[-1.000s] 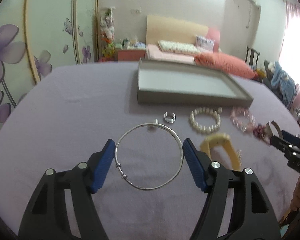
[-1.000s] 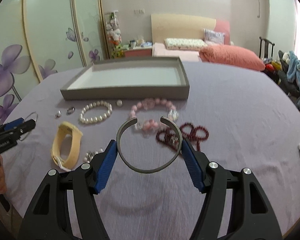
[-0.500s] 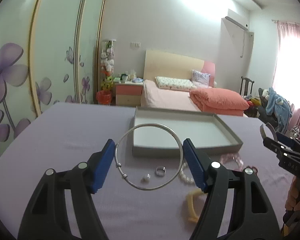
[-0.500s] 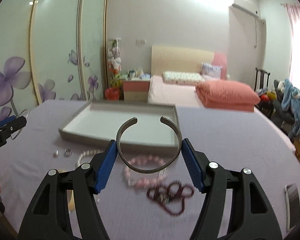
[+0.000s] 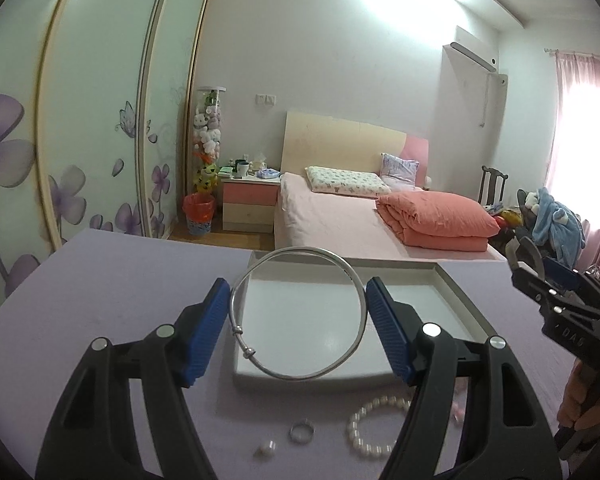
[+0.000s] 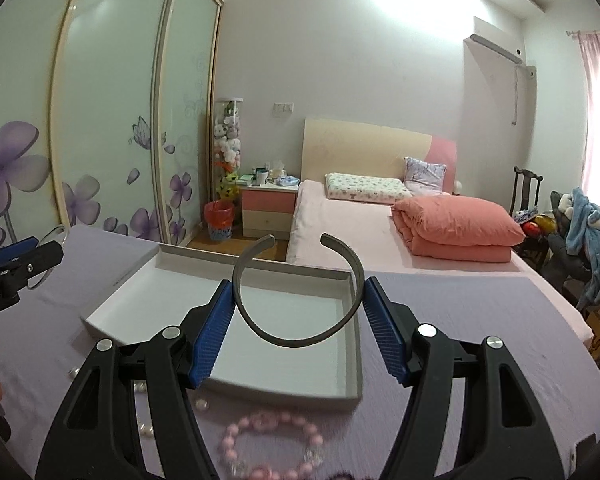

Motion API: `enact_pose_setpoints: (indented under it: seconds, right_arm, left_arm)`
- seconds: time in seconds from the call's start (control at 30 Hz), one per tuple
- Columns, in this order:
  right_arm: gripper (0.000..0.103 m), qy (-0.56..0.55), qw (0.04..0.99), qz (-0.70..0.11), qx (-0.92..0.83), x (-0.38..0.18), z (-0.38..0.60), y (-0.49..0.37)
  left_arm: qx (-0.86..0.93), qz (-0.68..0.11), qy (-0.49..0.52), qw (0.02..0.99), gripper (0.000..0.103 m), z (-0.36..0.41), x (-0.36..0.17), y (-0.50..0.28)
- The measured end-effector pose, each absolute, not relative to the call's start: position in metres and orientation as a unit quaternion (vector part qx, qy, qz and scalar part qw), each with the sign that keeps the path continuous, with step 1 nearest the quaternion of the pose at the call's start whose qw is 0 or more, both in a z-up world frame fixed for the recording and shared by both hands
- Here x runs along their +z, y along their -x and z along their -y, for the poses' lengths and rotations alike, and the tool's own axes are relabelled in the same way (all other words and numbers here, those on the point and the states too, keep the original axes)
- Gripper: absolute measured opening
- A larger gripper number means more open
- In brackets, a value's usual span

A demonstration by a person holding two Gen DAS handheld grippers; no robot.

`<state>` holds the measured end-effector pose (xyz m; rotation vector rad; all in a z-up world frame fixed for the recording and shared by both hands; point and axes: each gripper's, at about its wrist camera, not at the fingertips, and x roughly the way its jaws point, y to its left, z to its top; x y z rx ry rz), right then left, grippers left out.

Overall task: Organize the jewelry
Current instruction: 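Carry both bangles into the grey tray and open both grippers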

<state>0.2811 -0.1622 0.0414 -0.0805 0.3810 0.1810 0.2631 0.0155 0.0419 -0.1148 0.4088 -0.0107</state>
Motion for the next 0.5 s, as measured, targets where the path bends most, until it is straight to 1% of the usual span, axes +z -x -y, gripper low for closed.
enact_pose_setpoints:
  seconds: [0.27,0.5]
  right_arm:
    - [0.066,0.025,0.969,-0.225,0.099,0.022,0.159,-0.33]
    - [0.066,0.016,0.95,-0.293,0.108,-0.008,0.151,-0.363]
  left_arm:
    - [-0.004,-0.207,0.052,0.977,0.068,-0.005,0.033,-0.319]
    - [-0.003,-0.241,0.051,0.969,0.068,0.001,0.012,-0.36]
